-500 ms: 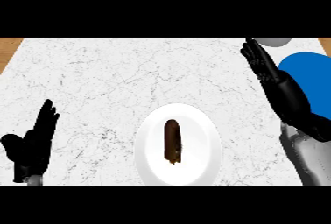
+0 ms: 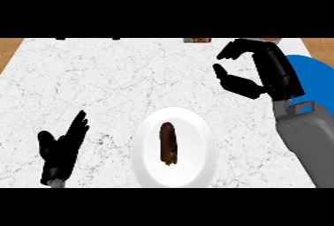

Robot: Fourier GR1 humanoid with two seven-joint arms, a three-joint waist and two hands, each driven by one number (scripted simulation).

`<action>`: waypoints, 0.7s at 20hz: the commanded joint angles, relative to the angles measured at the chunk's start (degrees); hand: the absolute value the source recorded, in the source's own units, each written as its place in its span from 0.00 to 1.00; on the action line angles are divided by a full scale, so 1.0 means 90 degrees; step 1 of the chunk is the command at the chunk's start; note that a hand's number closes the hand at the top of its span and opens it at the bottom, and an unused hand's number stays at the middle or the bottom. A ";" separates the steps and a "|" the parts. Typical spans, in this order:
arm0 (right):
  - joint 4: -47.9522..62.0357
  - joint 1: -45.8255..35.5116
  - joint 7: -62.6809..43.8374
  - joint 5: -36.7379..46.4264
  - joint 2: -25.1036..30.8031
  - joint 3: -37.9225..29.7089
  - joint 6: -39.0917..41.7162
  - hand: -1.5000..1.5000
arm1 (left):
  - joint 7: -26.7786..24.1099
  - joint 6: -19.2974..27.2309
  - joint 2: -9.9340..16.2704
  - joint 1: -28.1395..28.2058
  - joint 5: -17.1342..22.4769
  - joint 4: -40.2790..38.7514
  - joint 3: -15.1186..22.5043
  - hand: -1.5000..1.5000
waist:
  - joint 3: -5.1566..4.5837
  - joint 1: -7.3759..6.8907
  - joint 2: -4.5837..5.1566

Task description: Pick the sweet potato from the plate and place it in the plate

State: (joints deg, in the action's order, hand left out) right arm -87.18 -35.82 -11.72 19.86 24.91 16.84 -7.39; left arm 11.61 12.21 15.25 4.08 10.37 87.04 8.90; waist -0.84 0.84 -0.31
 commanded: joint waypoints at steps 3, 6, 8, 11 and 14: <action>-0.0687 0.0373 -0.1588 0.2198 -0.0966 0.0893 -0.1711 0.00 | 0.0000 -0.0250 -0.0349 -0.0162 0.0167 -0.0387 0.0203 0.50 | 0.0080 0.0027 -0.0005; -0.1369 0.0214 -0.2654 0.2845 -0.1254 0.1479 -0.0967 0.00 | 0.0055 -0.0561 -0.0260 -0.0206 0.0361 -0.0446 0.0066 0.50 | 0.0084 -0.0034 -0.0002; -0.1652 0.0051 -0.3071 0.2926 -0.1110 0.1396 -0.0196 0.00 | -0.0199 -0.0422 -0.0465 -0.0190 0.0103 -0.0592 0.0206 0.50 | 0.0085 -0.0049 0.0008; -0.1781 -0.0055 -0.3786 0.3284 -0.1334 0.1910 0.0545 0.00 | -0.0044 -0.0244 -0.0663 -0.0212 0.0077 -0.0438 0.0290 0.50 | 0.0082 -0.0052 -0.0005; -0.1705 -0.0422 -0.4490 0.2612 -0.1155 0.1966 0.2166 0.00 | -0.0040 -0.0361 -0.0518 -0.0239 0.0071 -0.0478 0.0249 0.50 | 0.0070 -0.0023 -0.0028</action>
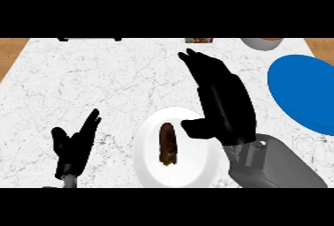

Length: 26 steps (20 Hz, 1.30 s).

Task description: Pick the sweet potato from the plate and place it in the plate

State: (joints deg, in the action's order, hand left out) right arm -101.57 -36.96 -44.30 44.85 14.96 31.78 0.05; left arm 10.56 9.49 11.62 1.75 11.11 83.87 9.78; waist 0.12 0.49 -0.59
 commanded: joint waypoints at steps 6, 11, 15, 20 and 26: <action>0.0491 -0.0677 -0.2207 -0.0409 -0.0985 0.0788 0.2764 0.00 | -0.0006 -0.0215 -0.0132 -0.0132 0.0083 -0.0414 0.0010 0.50 | -0.0030 -0.0039 0.0048; 0.1137 -0.0944 -0.2872 -0.0216 -0.1605 0.0835 0.3254 0.00 | 0.0245 -0.0300 0.0066 -0.0236 0.0139 -0.0225 -0.0135 0.50 | -0.0024 -0.0056 0.0040; 0.1661 -0.1093 -0.3111 -0.0379 -0.1645 0.1141 0.2863 0.00 | 0.0030 -0.0056 -0.0295 -0.0003 -0.0142 -0.0179 0.0181 0.50 | -0.0024 -0.0149 0.0053; 0.2122 -0.0779 -0.3149 -0.0034 -0.1653 0.1634 0.2508 0.00 | 0.0341 -0.0217 -0.0035 -0.0287 -0.0056 -0.0129 -0.0056 0.50 | -0.0019 -0.0103 0.0056; 0.2184 -0.0362 -0.3408 -0.0526 -0.1655 0.1874 0.2271 0.00 | 0.0419 -0.0265 -0.0112 -0.0236 -0.0014 -0.0122 -0.0082 0.50 | -0.0018 -0.0109 0.0056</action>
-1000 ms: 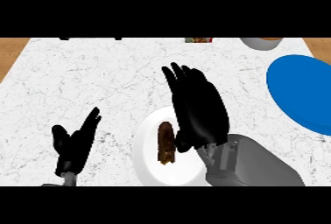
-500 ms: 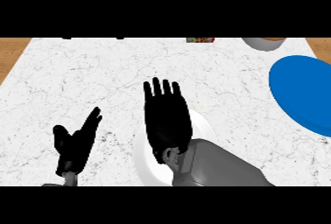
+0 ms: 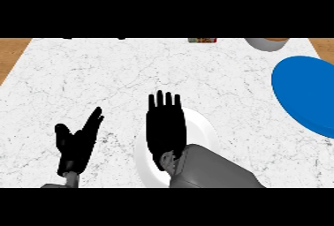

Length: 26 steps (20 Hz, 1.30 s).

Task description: Pick the sweet potato from the plate and place it in the plate

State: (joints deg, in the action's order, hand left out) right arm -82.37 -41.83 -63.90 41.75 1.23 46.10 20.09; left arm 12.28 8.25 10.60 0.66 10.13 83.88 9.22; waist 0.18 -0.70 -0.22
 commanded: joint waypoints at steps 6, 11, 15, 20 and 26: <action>0.0674 -0.0016 -0.0947 -0.0424 -0.0130 0.0537 -0.0654 0.00 | -0.0027 0.0085 -0.0390 -0.0216 -0.0187 -0.0423 0.0150 0.50 | -0.0023 -0.0010 0.0033; 0.0940 0.0156 -0.1140 0.0119 -0.0130 0.0841 -0.0597 0.00 | 0.0322 -0.0067 -0.0116 -0.0179 0.0035 0.0005 -0.0109 0.50 | -0.0021 0.0002 0.0014; 0.0821 0.0040 -0.1376 0.0096 -0.0130 0.0727 -0.0123 0.00 | 0.0016 -0.0465 0.0071 0.0010 0.0181 -0.0216 -0.0255 0.50 | -0.0025 0.0049 0.0004; 0.1545 -0.0434 -0.0988 -0.0165 -0.0130 0.0396 -0.0306 0.00 | 0.0090 -0.0285 -0.0077 -0.0168 -0.0010 -0.0325 -0.0201 0.50 | -0.0023 -0.0027 0.0034; 0.1773 0.0294 -0.0782 0.0057 -0.0132 0.0808 -0.0667 0.00 | 0.0015 -0.0262 -0.0205 -0.0030 -0.0131 -0.0211 -0.0097 0.50 | -0.0021 0.0012 0.0026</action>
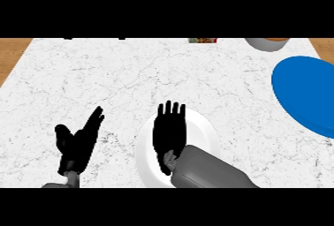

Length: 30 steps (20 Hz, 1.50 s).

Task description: Pick the sweet potato from the plate and place it in the plate

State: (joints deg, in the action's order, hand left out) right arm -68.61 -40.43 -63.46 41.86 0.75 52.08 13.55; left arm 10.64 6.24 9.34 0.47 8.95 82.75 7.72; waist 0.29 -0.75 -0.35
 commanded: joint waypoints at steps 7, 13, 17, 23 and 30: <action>0.0821 0.0048 0.0047 0.0191 0.0036 0.0140 0.0535 1.00 | 0.0030 -0.0089 -0.0138 0.0048 -0.0084 -0.0177 0.0068 0.50 | -0.0035 0.0065 0.0040; 0.0378 0.0069 -0.0273 0.0461 -0.0079 0.0369 0.0730 1.00 | 0.0216 -0.0057 -0.0157 0.0138 -0.0063 -0.0004 -0.0017 0.50 | -0.0033 0.0070 0.0023; 0.0676 -0.0477 0.0406 0.0990 -0.0081 0.0350 -0.0281 1.00 | 0.0114 -0.0078 -0.0237 0.0466 -0.0113 0.0260 0.0110 0.50 | -0.0031 -0.0016 0.0034; 0.1707 -0.1302 -0.0999 0.0978 0.1688 -0.2696 -0.1677 1.00 | 0.0085 0.0002 -0.0043 0.0311 -0.0034 0.0162 -0.0235 0.50 | 0.0042 0.0507 0.0127; 0.2555 -0.2238 -0.1850 0.2055 0.2887 -0.3850 -0.2626 1.00 | 0.0049 -0.0115 -0.0089 0.0309 -0.0038 0.0366 -0.0076 0.50 | -0.0030 0.0053 0.0310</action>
State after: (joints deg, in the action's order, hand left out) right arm -49.26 -56.47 -66.63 56.20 22.15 22.88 -1.85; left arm 10.74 5.74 9.10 3.22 8.45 86.84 6.21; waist 0.52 0.98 1.55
